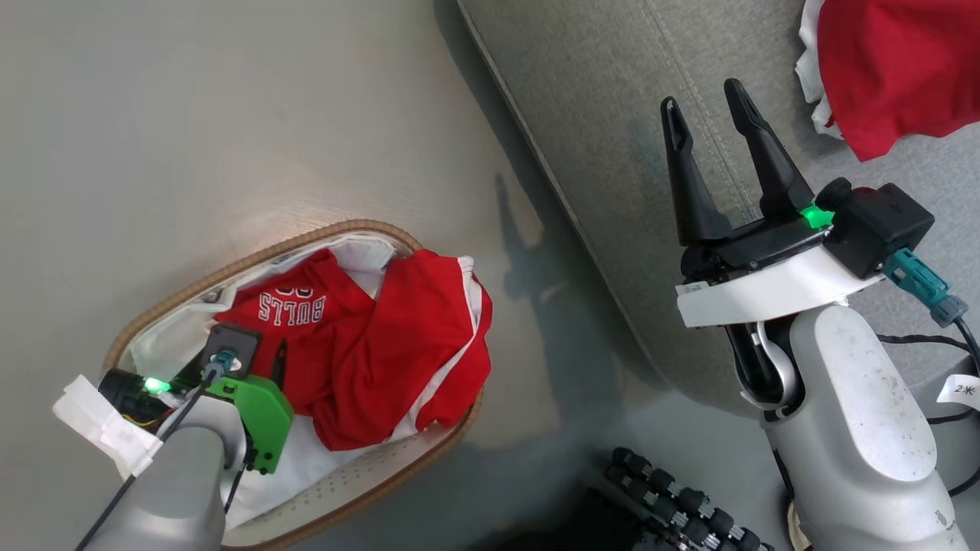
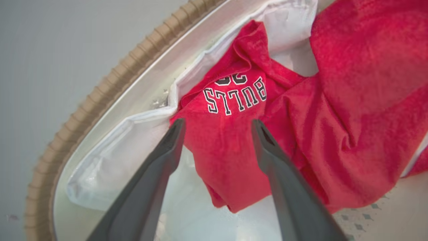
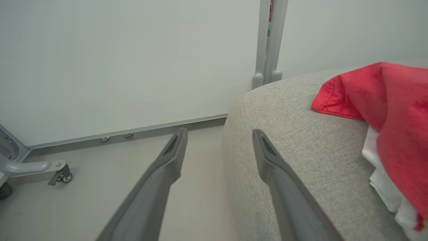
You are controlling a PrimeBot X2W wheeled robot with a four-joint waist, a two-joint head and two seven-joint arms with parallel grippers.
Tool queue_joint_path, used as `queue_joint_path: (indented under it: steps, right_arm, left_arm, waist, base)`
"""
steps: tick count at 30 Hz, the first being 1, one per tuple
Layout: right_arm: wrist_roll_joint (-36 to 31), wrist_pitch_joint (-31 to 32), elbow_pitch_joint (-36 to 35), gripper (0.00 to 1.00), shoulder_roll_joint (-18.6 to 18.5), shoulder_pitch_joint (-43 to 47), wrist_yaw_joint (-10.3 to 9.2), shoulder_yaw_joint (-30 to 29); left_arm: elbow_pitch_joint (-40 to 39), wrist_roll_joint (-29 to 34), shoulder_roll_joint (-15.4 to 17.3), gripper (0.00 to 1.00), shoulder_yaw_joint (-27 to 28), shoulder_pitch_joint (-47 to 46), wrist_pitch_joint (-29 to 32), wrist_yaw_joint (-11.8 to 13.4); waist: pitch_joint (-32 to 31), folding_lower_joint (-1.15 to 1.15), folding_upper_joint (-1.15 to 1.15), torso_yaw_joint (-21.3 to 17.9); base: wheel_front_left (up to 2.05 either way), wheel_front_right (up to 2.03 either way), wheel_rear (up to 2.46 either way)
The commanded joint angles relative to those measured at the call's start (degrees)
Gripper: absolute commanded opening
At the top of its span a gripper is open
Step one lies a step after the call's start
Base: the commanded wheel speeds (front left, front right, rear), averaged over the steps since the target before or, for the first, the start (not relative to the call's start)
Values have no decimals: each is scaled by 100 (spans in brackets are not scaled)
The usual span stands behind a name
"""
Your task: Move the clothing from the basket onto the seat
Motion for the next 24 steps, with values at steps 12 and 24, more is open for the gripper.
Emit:
queue_joint_path:
  steps: [12, 24]
  right_arm:
    - [101, -11, -81, 100, -2, -235, -6, 40]
    - [149, -11, -110, 100, -4, -308, -6, 60]
  left_arm:
    - [755, -53, 16, 100, -89, -576, 376, 54]
    - [818, -303, -326, 100, -412, -775, 295, -149]
  waist:
    - [656, 0, 0, -42]
    - [807, 0, 0, 8]
  base:
    - [0, 0, 0]
    - [0, 0, 0]
